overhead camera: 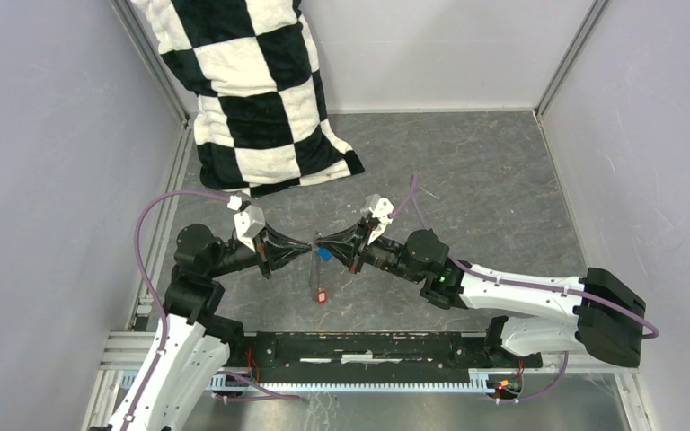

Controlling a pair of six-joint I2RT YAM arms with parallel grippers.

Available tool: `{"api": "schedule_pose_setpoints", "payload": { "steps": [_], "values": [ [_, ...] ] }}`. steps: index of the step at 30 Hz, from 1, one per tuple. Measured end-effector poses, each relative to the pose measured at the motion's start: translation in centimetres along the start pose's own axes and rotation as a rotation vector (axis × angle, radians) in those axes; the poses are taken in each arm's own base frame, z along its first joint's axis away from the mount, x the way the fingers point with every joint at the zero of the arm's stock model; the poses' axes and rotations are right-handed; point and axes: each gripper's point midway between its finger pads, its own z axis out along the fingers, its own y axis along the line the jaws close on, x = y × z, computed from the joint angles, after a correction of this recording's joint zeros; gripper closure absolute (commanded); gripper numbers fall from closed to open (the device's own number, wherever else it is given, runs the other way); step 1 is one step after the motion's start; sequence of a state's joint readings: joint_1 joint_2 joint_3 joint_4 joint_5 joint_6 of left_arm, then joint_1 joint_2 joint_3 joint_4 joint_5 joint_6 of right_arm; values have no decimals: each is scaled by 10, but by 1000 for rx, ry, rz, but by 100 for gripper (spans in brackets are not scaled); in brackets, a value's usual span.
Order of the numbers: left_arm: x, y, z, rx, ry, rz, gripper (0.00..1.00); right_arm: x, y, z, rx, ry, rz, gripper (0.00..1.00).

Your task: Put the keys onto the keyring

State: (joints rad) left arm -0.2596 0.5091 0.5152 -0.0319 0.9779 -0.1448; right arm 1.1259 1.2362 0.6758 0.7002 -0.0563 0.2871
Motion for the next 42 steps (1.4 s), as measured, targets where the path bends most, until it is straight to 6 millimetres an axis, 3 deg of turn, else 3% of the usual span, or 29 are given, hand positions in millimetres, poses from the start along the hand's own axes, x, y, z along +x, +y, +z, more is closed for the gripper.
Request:
{"api": "schedule_pose_setpoints", "payload": {
  "steps": [15,28,35,42],
  "values": [
    [-10,-4,0,7,-34,24,98,-4,-1,-5,21,-38,55,100],
    [-34,-4,10,48,-120,18,98,-20,7,-16,-25,-178,265,99],
    [-68,-7,24,99,-159,35,98,-47,5,-19,-27,-286,321,98],
    [-89,-19,31,154,-188,78,98,-67,5,-25,-32,-342,326,86]
  ]
}}
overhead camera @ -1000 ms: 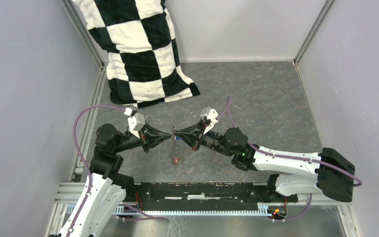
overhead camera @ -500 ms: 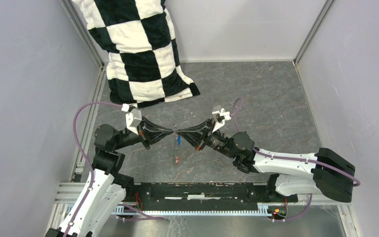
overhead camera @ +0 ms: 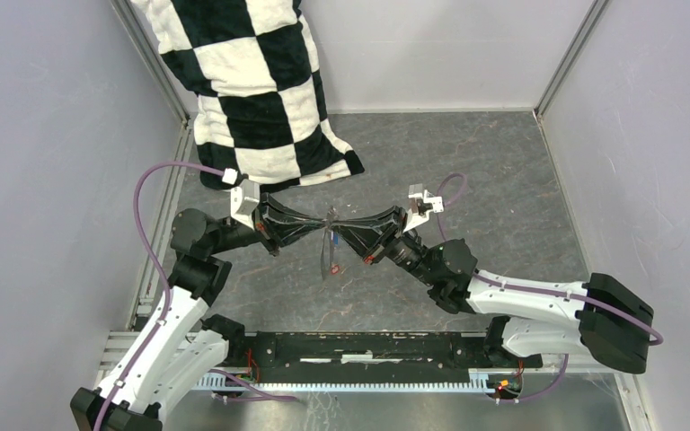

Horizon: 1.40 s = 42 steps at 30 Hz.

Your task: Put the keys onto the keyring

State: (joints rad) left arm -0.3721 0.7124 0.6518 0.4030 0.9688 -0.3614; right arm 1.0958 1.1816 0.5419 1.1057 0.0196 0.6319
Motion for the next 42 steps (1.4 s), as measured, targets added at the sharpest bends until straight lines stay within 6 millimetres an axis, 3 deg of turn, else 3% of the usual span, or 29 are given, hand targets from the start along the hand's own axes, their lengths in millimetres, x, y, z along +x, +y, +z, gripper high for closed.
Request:
{"api": "schedule_pose_setpoints", "payload": {
  "steps": [6,14,21,34,42],
  "values": [
    [-1,-5,2,17,-2,2,98,-5,1,-2,3,-3,-7,77],
    [-6,-8,3,27,-5,8,98,-16,4,-6,3,-8,-36,57],
    [-10,-11,3,42,-7,18,98,-22,12,-14,-39,44,-139,49],
    [-11,-24,4,130,21,22,98,-31,24,1,-224,275,-413,48],
    [-9,-29,3,156,34,19,98,-9,22,-2,-294,401,-433,64]
  ]
}}
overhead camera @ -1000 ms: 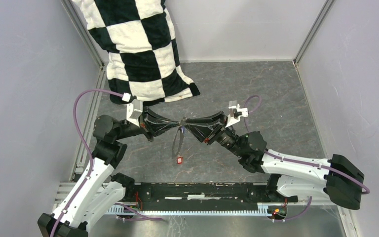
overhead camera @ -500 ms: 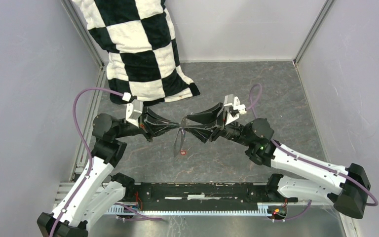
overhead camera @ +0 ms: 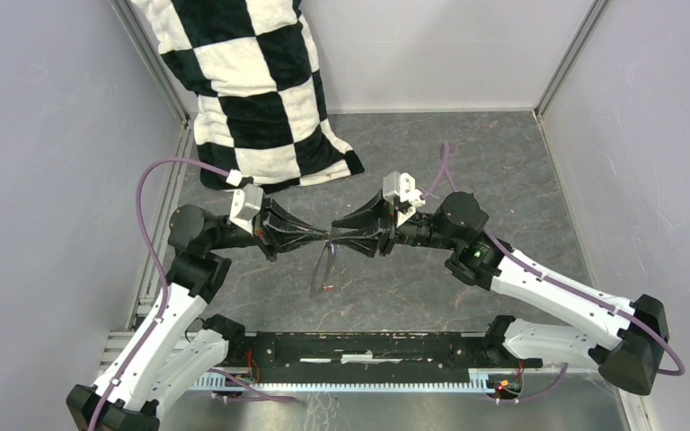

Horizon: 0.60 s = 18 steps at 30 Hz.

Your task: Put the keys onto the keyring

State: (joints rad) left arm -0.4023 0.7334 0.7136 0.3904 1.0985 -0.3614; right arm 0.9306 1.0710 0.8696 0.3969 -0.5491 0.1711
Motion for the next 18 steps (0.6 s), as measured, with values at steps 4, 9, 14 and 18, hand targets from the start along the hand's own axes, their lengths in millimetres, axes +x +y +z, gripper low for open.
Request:
{"api": "schedule_pose_setpoints", "payload": {
  "steps": [4,9,14,18],
  "values": [
    [1,-2,1,10,2,-1,98,1,2,0,-23,12,-5,79],
    [1,-2,1,10,2,-2,98,1,6,1,-51,15,-4,92],
    [3,-2,0,7,8,-12,98,3,7,1,-60,23,6,100],
    [10,0,-1,-3,34,-22,88,9,5,1,-53,56,24,100]
  ]
}}
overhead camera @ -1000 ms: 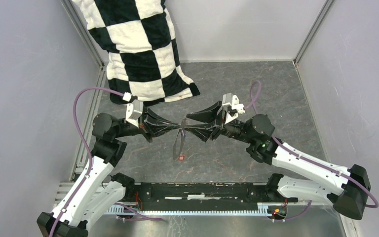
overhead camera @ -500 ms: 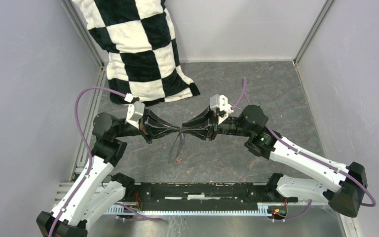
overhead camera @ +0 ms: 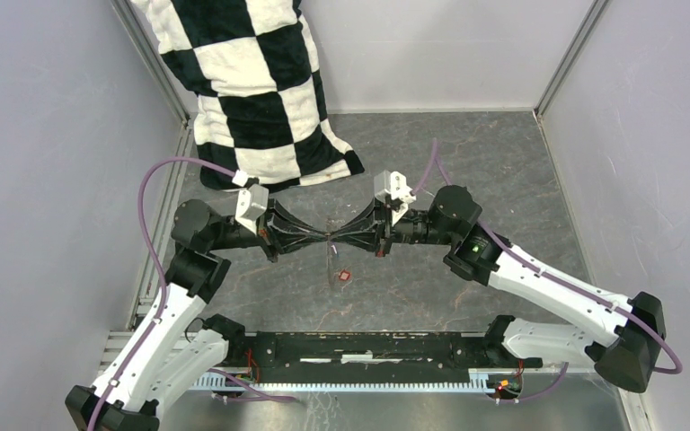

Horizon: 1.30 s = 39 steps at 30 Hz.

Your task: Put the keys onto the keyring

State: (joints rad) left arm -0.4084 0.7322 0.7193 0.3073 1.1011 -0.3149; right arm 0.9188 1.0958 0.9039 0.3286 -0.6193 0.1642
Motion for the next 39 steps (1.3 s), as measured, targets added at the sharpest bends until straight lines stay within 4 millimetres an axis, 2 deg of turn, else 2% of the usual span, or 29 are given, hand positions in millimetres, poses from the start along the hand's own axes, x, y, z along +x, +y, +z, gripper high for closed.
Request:
{"api": "schedule_pose_setpoints", "payload": {
  "steps": [3,6,15,20,21,25,29,33,39],
  "values": [
    [9,6,-1,-17,46,19,81,6,-4,0,12,51,13,99],
    [14,11,-2,-26,96,48,78,10,-10,3,25,117,20,99],
    [45,21,-10,-17,268,64,77,32,-19,1,16,353,24,99],
    [60,20,-14,2,326,47,76,34,-18,-2,-9,439,2,99],
    [62,19,-15,7,331,43,75,33,-17,-2,-14,450,-5,99],
    [64,16,-16,24,342,32,57,35,-12,-2,-44,502,-21,99],
    [61,18,-14,26,343,27,50,40,-6,-2,-64,553,-27,99],
    [56,18,-13,31,338,34,50,44,-2,-2,-70,593,-28,99],
    [54,14,-13,51,330,27,58,42,1,0,-71,619,-36,99]
  ]
}}
